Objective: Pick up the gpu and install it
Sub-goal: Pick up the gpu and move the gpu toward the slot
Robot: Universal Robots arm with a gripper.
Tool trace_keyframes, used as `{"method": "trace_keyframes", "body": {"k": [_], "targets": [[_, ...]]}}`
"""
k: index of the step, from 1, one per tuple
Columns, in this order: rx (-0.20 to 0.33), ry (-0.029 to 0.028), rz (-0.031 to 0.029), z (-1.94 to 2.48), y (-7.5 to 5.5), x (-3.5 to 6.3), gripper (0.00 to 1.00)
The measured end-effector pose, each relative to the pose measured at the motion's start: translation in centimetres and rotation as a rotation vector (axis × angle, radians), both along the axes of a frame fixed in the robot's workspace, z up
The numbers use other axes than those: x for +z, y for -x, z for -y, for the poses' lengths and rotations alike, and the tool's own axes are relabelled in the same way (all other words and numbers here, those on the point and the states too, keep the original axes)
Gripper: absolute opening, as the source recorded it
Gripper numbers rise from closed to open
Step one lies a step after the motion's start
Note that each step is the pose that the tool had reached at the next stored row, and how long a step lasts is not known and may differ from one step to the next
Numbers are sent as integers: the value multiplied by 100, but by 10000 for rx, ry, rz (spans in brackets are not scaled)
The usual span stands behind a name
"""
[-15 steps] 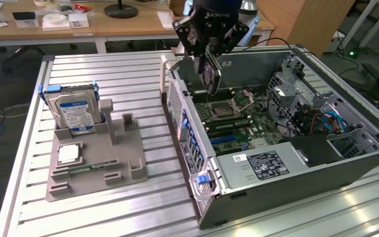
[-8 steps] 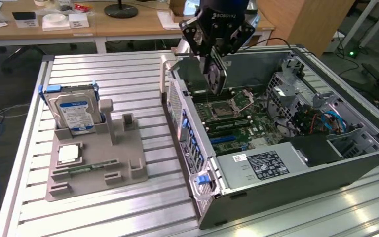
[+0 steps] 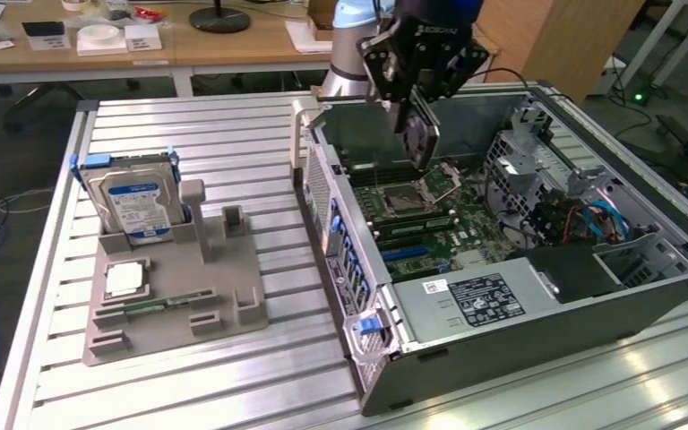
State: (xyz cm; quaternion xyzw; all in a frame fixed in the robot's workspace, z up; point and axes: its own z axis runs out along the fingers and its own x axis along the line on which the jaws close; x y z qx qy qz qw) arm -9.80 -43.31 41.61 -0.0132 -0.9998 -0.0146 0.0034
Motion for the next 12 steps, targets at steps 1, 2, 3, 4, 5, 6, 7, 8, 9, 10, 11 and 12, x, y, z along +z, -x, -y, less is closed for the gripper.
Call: {"method": "trace_keyframes", "body": {"k": [1,2,3,4,5,6,7,8,9,10,11,12], "targets": [[2,1,-1,0,-46,-1,28],[2,0,0,0,-93,-2,28],[4,0,0,0,-138,-4,28],[6,0,0,0,-184,-5,28],[5,1,0,0,-229,-6,28],[4,1,-1,0,-272,-8,28],[7,1,0,0,-318,-9,28],[6,1,0,0,-363,-11,28],[5,-1,0,0,-410,-13,28],[6,-1,0,0,-455,-14,28],[7,1,-1,0,-499,-15,28],[5,0,0,0,-543,-16,28]]}}
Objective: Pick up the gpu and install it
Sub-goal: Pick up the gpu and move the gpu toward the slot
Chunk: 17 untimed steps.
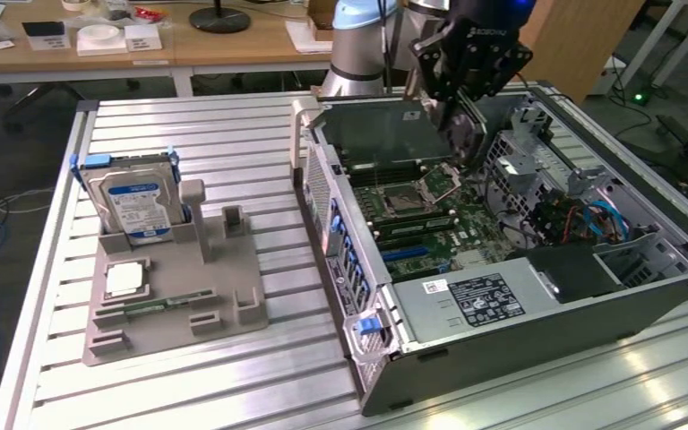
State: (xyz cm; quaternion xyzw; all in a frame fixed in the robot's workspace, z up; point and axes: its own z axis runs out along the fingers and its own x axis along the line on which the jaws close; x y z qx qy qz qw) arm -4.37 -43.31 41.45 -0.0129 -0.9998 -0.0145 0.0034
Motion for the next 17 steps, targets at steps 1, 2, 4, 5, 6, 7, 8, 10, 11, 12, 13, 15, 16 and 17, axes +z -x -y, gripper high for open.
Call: {"method": "trace_keyframes", "body": {"k": [1,2,4,5,6,7,8,10,11,12,13,15,16,17], "targets": [[1,-1,0,0,-45,-2,28],[2,0,0,0,-89,-3,28],[-1,-1,0,0,-178,-6,28],[1,-1,1,0,-222,-7,28],[0,-2,1,0,-264,-9,28],[0,-1,0,0,-308,-10,28],[2,0,0,0,-353,-11,28],[-1,1,-1,0,-442,-13,28],[1,1,0,0,-488,-14,28],[0,2,-1,0,-537,-15,28],[0,0,0,0,-581,-17,28],[0,-3,0,0,-670,-21,28],[-1,-2,2,0,-713,-21,28],[2,-1,1,0,-726,-21,28]]}}
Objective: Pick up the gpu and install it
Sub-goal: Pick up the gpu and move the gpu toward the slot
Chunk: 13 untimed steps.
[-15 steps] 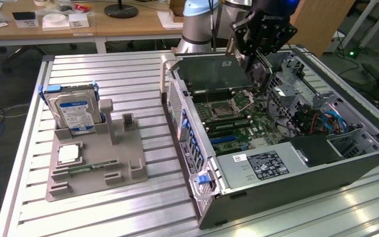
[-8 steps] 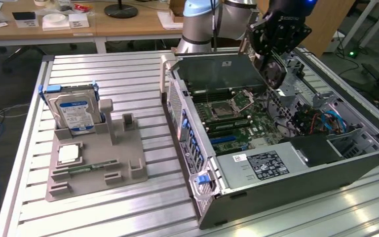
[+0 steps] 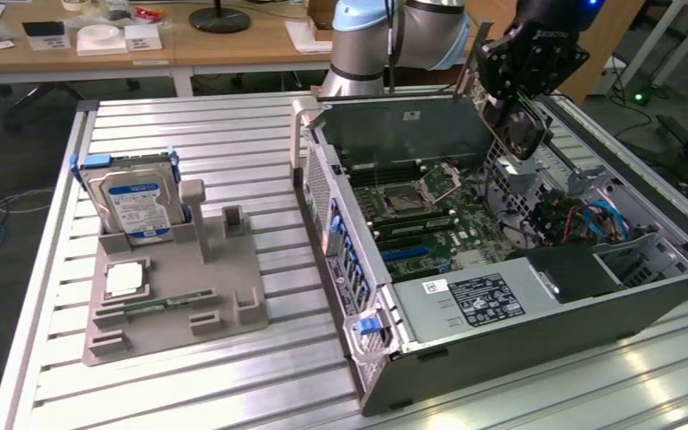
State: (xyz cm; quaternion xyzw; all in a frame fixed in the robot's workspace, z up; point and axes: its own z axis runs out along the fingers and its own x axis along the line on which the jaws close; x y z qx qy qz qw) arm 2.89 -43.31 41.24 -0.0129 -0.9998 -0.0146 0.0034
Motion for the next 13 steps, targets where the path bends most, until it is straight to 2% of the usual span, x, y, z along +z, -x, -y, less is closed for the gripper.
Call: {"method": "trace_keyframes", "body": {"k": [13], "targets": [[-1,1,-1,0,0,1,28]]}}
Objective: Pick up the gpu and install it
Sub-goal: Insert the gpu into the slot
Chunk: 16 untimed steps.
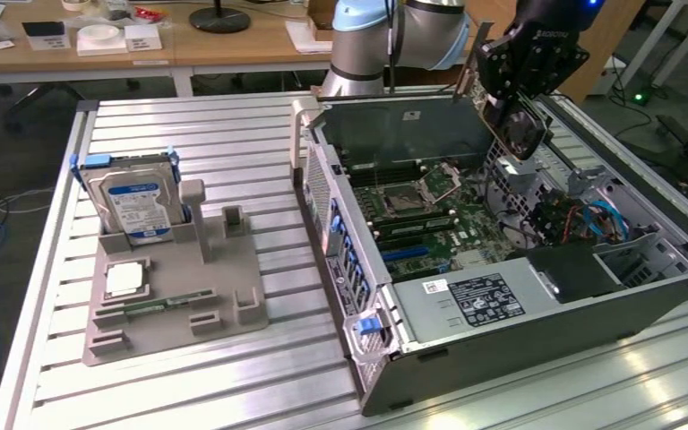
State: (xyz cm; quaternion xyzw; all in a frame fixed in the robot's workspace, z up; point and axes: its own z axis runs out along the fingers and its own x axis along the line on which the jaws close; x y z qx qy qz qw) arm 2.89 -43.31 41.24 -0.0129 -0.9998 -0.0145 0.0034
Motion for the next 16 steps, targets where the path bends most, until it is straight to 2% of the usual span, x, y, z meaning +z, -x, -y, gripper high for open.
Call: {"method": "trace_keyframes", "body": {"k": [5,16], "targets": [[75,-1,0,0,0,0,28],[1636,0,0,0,1,0,28]]}}
